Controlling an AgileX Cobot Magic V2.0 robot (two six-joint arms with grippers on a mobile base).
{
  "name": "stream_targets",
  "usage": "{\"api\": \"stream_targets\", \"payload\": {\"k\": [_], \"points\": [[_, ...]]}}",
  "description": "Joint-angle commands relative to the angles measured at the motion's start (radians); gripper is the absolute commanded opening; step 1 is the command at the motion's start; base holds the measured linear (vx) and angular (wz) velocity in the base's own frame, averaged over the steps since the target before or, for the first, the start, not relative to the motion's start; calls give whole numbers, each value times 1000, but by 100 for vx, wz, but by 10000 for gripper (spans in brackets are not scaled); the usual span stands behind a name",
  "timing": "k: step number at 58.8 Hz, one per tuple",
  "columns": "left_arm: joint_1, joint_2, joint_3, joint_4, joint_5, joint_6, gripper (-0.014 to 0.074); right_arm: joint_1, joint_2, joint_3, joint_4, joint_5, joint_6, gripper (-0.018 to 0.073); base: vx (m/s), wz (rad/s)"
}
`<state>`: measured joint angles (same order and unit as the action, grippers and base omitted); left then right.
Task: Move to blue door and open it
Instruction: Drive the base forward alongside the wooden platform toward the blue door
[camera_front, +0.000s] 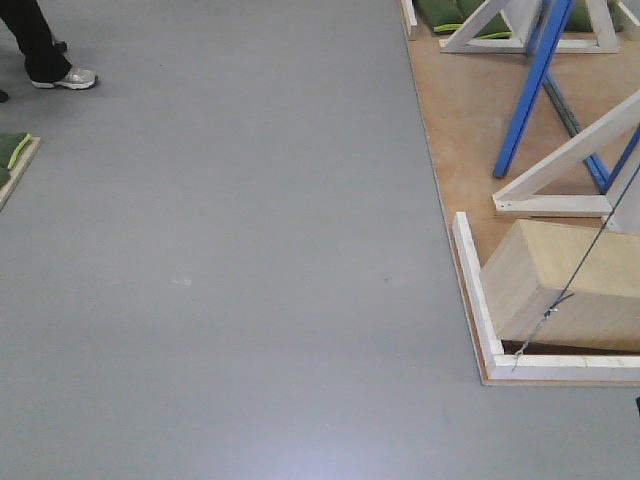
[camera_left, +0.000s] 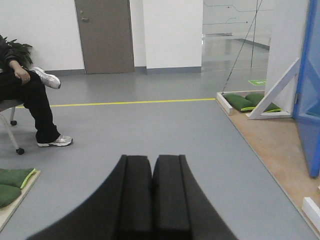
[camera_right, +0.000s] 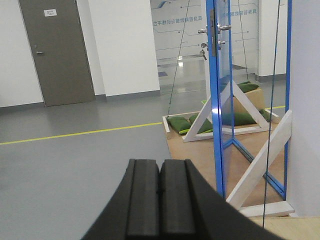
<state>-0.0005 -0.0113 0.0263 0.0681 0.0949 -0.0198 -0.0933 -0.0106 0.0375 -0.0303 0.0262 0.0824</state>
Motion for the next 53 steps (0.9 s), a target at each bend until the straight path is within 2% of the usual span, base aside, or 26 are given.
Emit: {"api": "stream_targets", "payload": {"k": [1, 53], "points": [[-7, -14, -19, -2, -83, -7, 73, -5, -14, -6, -11, -80, -8, -1, 43, -2], [-7, -14, -19, -2, -83, -7, 73, -5, -14, -6, -11, -80, -9, -1, 44, -7]]}}
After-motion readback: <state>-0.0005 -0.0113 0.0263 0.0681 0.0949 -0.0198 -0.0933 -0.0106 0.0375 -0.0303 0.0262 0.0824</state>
